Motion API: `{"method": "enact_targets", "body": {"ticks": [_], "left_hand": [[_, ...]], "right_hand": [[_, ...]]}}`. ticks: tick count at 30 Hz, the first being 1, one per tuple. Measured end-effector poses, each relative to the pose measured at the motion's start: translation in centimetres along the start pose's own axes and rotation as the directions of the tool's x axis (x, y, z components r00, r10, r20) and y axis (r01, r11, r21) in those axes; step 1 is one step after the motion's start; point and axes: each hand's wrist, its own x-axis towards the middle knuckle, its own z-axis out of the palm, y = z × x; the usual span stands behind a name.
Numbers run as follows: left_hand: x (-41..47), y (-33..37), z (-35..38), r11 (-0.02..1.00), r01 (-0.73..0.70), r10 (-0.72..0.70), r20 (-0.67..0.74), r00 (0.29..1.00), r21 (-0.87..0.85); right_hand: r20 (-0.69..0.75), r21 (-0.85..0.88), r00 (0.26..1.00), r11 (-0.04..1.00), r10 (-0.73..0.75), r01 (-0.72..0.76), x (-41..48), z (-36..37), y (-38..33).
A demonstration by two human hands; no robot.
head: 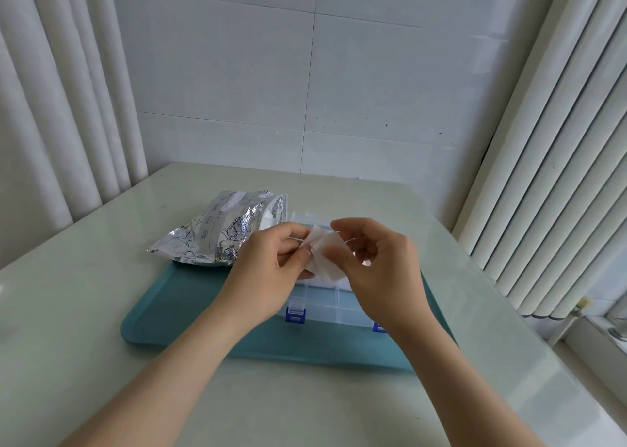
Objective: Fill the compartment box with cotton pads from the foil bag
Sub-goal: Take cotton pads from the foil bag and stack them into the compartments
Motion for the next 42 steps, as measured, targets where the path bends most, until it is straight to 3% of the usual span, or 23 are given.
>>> {"method": "enact_targets", "body": {"ticks": [4, 10, 15, 21, 26, 29, 36, 42], "left_hand": [[-0.1, 0.0, 0.0, 0.998, 0.013, -0.014, -0.009, 1.0, -0.066], [0.0, 0.3, 0.1, 0.981, 0.064, -0.052, 0.072, 0.996, -0.185], [-0.1, 0.3, 0.2, 0.97, 0.083, -0.072, 0.059, 0.996, -0.229], [-0.1, 0.1, 0.5, 0.953, 0.107, -0.108, 0.014, 0.994, -0.283], [-0.3, 0.2, 0.9, 0.963, 0.083, -0.103, -0.067, 0.992, -0.255], [-0.4, 0.2, 1.3, 0.973, 0.055, -0.085, -0.125, 0.989, -0.225], [-0.4, 0.2, 1.5, 0.982, 0.029, -0.06, -0.161, 0.985, -0.184], [-0.3, 0.3, 1.5, 0.979, 0.027, -0.06, -0.159, 0.986, -0.202]], "right_hand": [[-0.008, -0.038, 1.0, 0.999, 0.003, -0.003, 0.2, -0.1, 0.2], [-0.065, 0.05, 0.995, 0.996, 0.082, -0.078, 0.3, 0.2, 0.6], [-0.08, 0.088, 0.99, 0.99, 0.113, -0.106, 0.1, 0.4, 0.4], [-0.055, -0.279, 0.998, 0.96, -0.014, -0.002, -0.6, 1.0, -0.2], [0.163, -0.32, 0.986, 0.947, 0.042, 0.012, -0.9, 1.3, -1.1], [0.218, -0.366, 0.971, 0.93, 0.104, -0.017, -1.2, 1.5, -1.1], [0.027, -0.271, 0.999, 0.962, 0.034, -0.026, -0.8, 1.6, -1.0], [-0.069, -0.118, 0.987, 0.981, 0.146, -0.153, -0.5, 1.0, -1.0]]}}
